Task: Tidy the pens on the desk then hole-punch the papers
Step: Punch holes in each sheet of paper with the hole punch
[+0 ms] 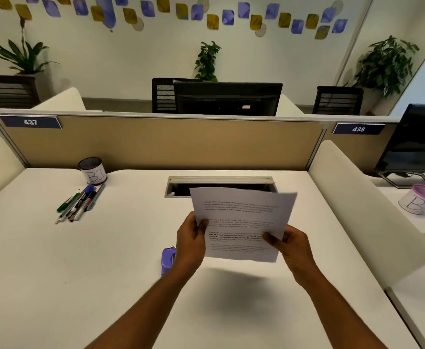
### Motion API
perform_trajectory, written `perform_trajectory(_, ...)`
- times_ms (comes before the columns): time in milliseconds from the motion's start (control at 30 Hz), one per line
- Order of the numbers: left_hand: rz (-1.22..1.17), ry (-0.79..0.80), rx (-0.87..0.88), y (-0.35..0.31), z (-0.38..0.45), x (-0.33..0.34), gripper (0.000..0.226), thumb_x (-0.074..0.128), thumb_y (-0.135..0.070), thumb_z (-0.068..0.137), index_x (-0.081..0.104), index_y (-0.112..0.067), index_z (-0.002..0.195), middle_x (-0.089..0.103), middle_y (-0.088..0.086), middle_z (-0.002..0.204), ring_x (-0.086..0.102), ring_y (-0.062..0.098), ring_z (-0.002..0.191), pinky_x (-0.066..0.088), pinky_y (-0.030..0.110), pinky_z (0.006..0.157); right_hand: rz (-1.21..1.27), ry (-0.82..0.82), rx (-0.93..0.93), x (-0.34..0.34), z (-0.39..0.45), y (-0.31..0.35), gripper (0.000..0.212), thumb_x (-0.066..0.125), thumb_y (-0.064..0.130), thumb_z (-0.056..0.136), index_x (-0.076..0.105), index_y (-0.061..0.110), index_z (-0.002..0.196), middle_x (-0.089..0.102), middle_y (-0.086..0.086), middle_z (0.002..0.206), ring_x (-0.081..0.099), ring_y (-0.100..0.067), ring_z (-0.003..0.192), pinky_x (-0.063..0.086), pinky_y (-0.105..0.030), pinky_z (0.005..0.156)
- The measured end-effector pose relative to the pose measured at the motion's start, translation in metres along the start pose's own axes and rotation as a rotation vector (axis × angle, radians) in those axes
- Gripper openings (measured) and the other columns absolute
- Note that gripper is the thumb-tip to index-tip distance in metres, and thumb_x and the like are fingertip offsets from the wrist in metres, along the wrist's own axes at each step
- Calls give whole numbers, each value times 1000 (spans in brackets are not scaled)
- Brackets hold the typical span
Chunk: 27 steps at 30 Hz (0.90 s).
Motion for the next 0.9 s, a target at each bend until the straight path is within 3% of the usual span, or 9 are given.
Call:
perform_trajectory(100,40,-17,30,3,-4,4,18,49,-14,103,60,-24,114,69,-9,102,70,12,91,60,19,70,-23,-61,-12,9,1,-4,19,81,21,83,79,38,91,80,12,96,75,-14,84,61,-22,67)
perform_trajectory(233,157,36,19,19,-8,3,11,48,-21,103,56,-18,109,68,-4,101,69,18,92,63,31,75,-42,-90,49,11,-5,-27,19,82,17,84,76,31,95,79,15,94,75,-14,84,60,-19,63)
perform_trajectory(400,270,75,-58,36,-11,2,13,47,-22,103,60,-21,107,69,-7,103,68,14,93,58,20,70,-55,-118,90,15,-11,-38,18,77,21,88,71,31,101,78,16,90,72,-16,89,59,-18,59)
perform_trajectory(567,298,71,-87,37,-10,2,17,45,-18,104,61,-18,110,70,-3,108,68,16,96,61,32,79,-108,-94,84,18,-9,-44,16,69,18,96,68,31,106,76,5,103,71,-21,94,59,-30,75)
perform_trajectory(667,318,68,-87,36,-12,1,20,43,-15,104,62,-17,109,70,-2,106,68,17,95,61,38,81,-124,-87,95,17,-10,-48,17,66,15,98,68,30,105,77,5,101,72,-20,92,60,-30,75)
perform_trajectory(733,329,50,-94,35,-11,-3,21,43,-13,104,64,-16,108,71,-1,103,68,18,91,61,35,78,-109,-86,103,11,-8,-46,17,68,13,96,72,29,100,79,6,93,75,-19,86,61,-28,70)
perform_trajectory(833,344,46,-76,30,-5,-10,18,48,-10,102,65,-13,105,71,-4,98,67,10,84,51,12,64,-31,-61,120,1,0,-35,14,75,11,90,76,19,101,81,1,93,78,-21,83,62,-29,69)
perform_trajectory(900,302,62,-94,26,1,-16,16,52,-9,100,65,-12,107,72,-1,101,68,11,87,54,16,68,-7,-16,144,-3,7,-27,19,79,11,86,75,14,104,81,-4,97,78,-26,86,64,-37,74)
Point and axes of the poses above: each hand's wrist, its own z-axis towards the middle knuckle, its own x-axis out of the palm, y = z × x, the point moved 2 cm from there along z, towards the middle knuckle
